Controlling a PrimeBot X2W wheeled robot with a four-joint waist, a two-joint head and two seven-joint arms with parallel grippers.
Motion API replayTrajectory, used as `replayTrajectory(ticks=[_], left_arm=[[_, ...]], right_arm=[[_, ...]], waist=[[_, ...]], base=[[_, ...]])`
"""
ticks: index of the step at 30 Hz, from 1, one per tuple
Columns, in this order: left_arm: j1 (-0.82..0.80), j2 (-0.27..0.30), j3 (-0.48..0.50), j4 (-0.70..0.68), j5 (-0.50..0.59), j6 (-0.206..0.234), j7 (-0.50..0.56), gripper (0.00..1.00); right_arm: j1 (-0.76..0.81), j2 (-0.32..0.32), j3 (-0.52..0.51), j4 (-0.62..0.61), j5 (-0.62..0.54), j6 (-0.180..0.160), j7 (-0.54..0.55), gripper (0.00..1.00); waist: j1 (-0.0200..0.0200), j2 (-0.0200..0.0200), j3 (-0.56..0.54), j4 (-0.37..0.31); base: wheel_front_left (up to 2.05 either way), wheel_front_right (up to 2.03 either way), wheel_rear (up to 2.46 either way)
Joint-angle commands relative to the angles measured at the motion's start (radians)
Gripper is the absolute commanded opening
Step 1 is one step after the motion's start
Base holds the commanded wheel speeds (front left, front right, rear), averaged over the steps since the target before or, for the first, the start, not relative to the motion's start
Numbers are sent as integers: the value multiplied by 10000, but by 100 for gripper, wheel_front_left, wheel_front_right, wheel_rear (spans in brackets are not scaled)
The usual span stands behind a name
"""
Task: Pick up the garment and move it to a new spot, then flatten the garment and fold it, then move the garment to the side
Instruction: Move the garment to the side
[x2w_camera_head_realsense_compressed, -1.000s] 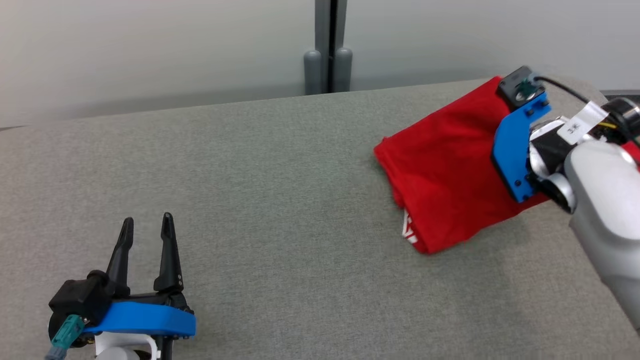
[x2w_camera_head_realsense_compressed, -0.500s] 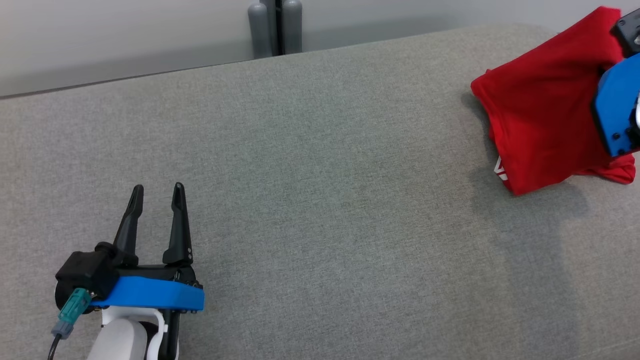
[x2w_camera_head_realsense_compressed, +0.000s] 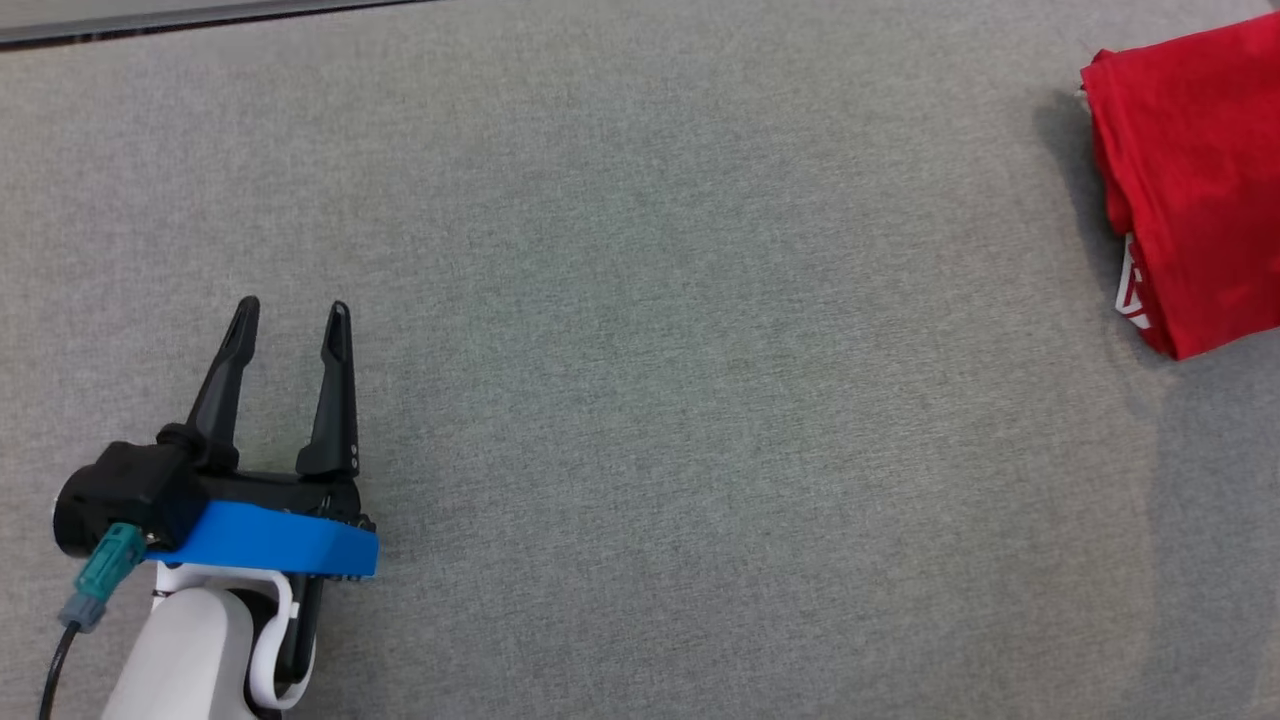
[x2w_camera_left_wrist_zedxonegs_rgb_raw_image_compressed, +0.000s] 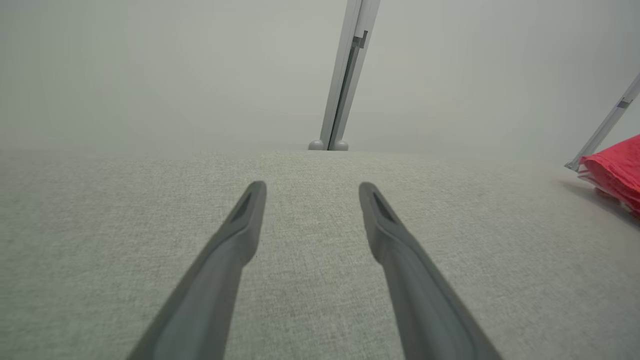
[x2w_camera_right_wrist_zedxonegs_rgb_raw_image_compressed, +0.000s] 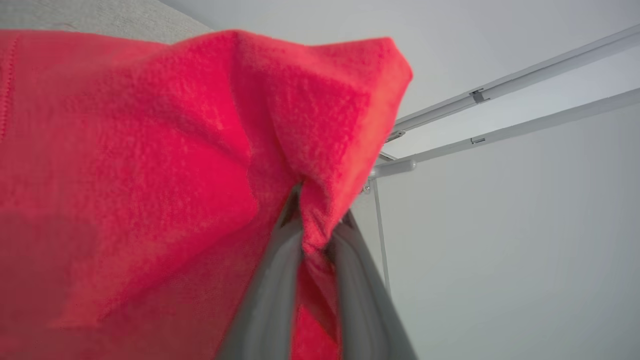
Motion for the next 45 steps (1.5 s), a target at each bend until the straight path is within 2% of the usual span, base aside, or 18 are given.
replayTrajectory(ticks=[1, 2, 8, 11, 12, 13, 19, 25, 31, 38, 45], left_arm=[[-217, 123, 13, -125, 48, -42, 59, 100], [-242, 163, 26, -184, 43, -41, 88, 100], [-301, 275, 7, -345, 81, 46, 178, 100], [-204, 264, 23, -315, 19, 76, 102, 100], [-111, 198, -9, -247, -19, 66, 48, 100], [-111, 198, -9, -247, -19, 66, 48, 100], [231, -49, -42, 111, -188, 90, -177, 100], [701, -310, 46, 402, -260, 201, -346, 100], [1123, -450, 83, 722, -120, 363, -416, 100], [1578, -633, 172, 1048, -131, 422, -450, 100], [2065, -590, 354, 1210, -136, 343, -457, 100]], right_arm=[[115, -112, -68, 113, -216, -1, -174, 4], [116, -107, -235, 196, -310, -1, -326, 100], [332, 397, -845, 483, -777, -1, -1037, 100], [486, 973, -1146, 549, -922, -3, -1324, 100], [707, 1360, -1390, 574, -982, -1, -1438, 100], [707, 1360, -1390, 574, -982, -1, -1438, 100], [1665, 2576, -2007, 9, -643, -1, -2449, 100], [3140, 3645, -2238, -1406, 261, -1, -3703, 100], [4973, 4351, -2184, -3342, 979, -1, -4226, 100], [6974, 5443, -2823, -5099, 1171, 0, -3996, 100], [8264, 6424, -3332, -6200, 998, 0, -3638, 100]], waist=[[-1, -1, 279, 132], [-1, -1, 326, 126], [-1, -1, 316, -24], [-1, -1, 88, -212], [-1, -1, -149, -283], [-1, -1, -149, -283], [-1, -1, -1104, -287], [-1, -1, -1976, 134], [-1, -1, -2709, 758], [-1, -1, -3387, 1529], [-1, -1, -3820, 1807]], base=[[0, 0, 0], [0, 0, 0], [0, 0, 0], [0, 0, 0], [0, 0, 0], [0, 0, 0], [0, 0, 0], [0, 0, 0], [0, 0, 0], [0, 0, 0], [0, 0, 0]])
